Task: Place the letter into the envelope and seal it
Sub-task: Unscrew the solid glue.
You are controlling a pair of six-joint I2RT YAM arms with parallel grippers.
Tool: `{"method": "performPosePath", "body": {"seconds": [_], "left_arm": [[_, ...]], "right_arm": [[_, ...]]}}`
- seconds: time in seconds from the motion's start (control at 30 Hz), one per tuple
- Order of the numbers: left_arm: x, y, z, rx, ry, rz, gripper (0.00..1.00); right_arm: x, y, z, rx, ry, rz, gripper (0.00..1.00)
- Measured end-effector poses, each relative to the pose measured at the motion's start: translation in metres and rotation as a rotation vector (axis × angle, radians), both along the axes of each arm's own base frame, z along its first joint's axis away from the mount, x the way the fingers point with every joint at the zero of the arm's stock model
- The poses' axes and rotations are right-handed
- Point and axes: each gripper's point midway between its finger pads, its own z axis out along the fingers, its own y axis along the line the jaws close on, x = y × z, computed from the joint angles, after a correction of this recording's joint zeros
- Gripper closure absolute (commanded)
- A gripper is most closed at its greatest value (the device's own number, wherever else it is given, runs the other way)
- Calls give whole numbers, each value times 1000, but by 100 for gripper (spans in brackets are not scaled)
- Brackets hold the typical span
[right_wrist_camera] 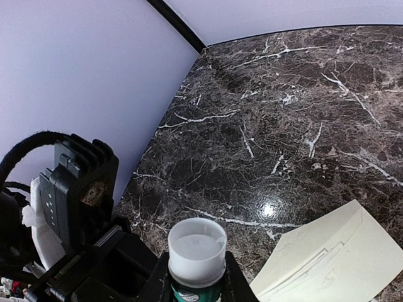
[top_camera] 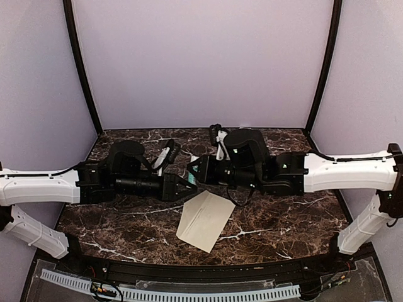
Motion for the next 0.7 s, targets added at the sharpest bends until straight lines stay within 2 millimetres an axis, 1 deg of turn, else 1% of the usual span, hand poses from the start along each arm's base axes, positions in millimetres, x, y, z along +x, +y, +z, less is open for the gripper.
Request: {"method": "performPosePath", "body": {"seconds": [0.1, 0.2, 0.23, 0.3, 0.4, 0.5, 0.57, 0.63, 0.7], "left_arm": [[0, -1, 2, -10, 5, -1, 100], [7, 0, 7, -39, 8, 17, 100], [9, 1, 9, -51, 6, 21, 100], [11, 2, 13, -74, 1, 21, 100], [4, 1, 20, -114, -3, -24, 100], [-8, -3, 33, -163, -13, -97, 100], [-16, -5, 41, -194, -23, -145, 100], [-24, -7, 51, -229, -36, -198, 100], [-32, -8, 60, -260, -49, -242, 100]], "right_arm": [[-1, -2, 2, 7, -2, 1, 55], [-13, -10, 7, 22, -15, 35, 37], [-18, -15, 11, 32, -25, 49, 33], [-26, -26, 25, 66, -52, 69, 26], [-34, -44, 50, 144, -104, 94, 19], [-40, -57, 68, 230, -149, 142, 15], [-42, -64, 72, 279, -174, 174, 14], [-44, -69, 70, 324, -192, 217, 13], [-48, -71, 67, 352, -197, 258, 13]]}}
